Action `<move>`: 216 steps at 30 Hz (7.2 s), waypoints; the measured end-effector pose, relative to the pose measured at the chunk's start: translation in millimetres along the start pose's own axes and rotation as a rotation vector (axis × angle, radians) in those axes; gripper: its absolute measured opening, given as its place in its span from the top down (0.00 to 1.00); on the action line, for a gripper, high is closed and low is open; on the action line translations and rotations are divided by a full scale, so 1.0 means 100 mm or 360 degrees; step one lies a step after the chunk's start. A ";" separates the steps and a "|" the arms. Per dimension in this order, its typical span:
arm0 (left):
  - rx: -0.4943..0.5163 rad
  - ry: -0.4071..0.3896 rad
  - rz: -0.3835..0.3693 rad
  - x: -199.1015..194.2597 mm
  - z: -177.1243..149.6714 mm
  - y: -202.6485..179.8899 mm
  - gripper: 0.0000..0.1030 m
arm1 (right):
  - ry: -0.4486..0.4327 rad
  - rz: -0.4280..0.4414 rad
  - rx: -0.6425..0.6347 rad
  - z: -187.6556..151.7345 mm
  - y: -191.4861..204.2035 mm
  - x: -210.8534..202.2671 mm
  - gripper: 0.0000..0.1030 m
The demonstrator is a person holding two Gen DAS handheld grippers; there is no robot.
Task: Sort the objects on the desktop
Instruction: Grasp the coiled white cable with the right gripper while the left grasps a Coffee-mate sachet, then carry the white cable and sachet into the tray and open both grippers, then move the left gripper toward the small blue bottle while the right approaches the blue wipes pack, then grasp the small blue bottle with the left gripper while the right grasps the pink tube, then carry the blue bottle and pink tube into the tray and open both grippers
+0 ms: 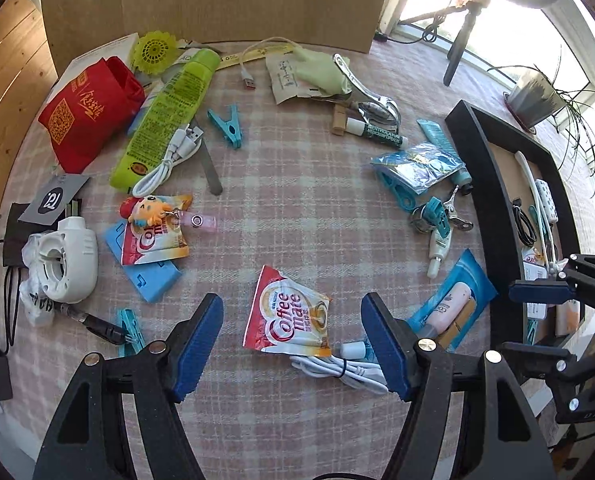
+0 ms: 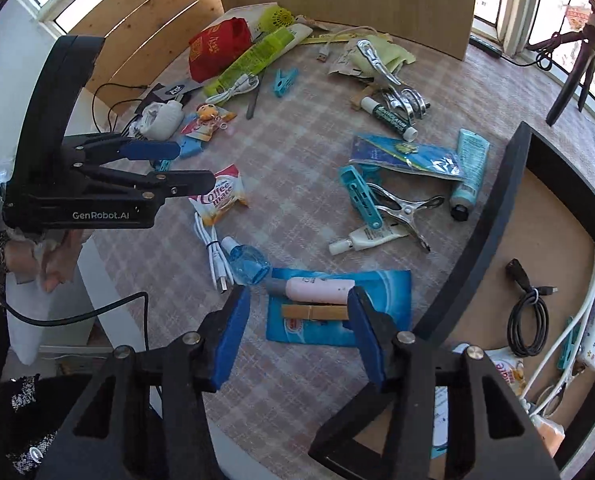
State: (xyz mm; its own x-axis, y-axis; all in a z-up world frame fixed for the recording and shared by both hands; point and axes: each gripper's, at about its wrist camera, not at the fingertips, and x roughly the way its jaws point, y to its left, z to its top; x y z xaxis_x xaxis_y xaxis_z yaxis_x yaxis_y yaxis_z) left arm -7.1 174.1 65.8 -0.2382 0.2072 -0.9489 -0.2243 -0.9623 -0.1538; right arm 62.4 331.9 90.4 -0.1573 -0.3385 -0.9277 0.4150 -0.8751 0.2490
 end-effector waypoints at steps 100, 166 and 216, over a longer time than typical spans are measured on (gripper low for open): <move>0.0597 -0.0077 -0.0462 -0.43 -0.02 -2.39 0.58 | -0.0510 -0.0451 0.1244 -1.28 -1.93 -1.28 0.63; 0.0051 -0.0031 -0.0147 0.24 -0.12 -0.08 0.81 | -0.0184 -0.0139 0.0881 -0.01 -0.32 0.35 0.81; 0.0406 -0.0107 -0.0441 0.04 0.71 -2.46 0.55 | -0.0409 -0.0334 0.1245 -0.58 -2.35 -0.87 0.68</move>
State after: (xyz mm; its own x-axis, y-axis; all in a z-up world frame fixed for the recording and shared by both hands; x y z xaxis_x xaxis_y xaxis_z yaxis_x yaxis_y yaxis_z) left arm -20.3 424.4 119.1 -0.1952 0.4729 -0.8592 -0.5148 -0.7951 -0.3206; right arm 30.5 587.5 96.1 -0.4000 -0.1279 -0.9075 -0.3695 -0.8837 0.2874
